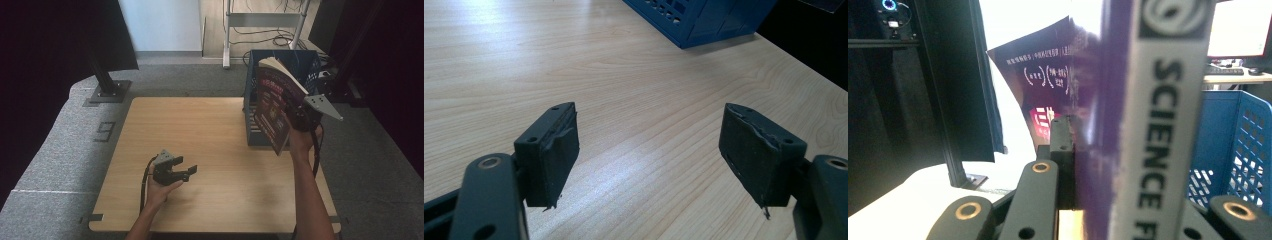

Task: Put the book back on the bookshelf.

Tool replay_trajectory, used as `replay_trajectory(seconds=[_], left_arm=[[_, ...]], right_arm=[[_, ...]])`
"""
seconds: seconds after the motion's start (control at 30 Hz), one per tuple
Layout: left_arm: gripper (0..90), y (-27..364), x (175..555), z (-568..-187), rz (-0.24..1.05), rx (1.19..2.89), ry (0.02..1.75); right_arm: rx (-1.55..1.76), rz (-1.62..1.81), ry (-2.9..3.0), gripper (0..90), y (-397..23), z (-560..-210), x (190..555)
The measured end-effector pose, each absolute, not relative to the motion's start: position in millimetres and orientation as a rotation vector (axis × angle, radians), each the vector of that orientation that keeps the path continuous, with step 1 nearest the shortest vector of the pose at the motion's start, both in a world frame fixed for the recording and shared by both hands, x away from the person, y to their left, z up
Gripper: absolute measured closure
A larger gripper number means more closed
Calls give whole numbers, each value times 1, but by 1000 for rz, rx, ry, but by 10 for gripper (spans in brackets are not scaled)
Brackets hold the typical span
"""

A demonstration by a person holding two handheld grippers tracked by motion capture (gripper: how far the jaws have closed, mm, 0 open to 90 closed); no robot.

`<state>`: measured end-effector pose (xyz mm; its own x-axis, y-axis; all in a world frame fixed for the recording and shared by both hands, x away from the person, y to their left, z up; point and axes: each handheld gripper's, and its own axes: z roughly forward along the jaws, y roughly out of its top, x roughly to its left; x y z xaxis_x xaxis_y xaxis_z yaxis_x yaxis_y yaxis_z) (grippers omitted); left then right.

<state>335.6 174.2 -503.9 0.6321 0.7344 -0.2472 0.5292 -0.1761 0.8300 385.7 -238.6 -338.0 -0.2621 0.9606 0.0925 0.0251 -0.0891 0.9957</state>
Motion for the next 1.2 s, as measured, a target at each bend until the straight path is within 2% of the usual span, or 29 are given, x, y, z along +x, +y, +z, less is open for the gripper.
replay_trajectory(seconds=[1.2], left_arm=[[241, 167, 336, -507, 257, 1880, 996]], right_arm=[[1207, 1433, 1309, 816, -234, -351, 421]])
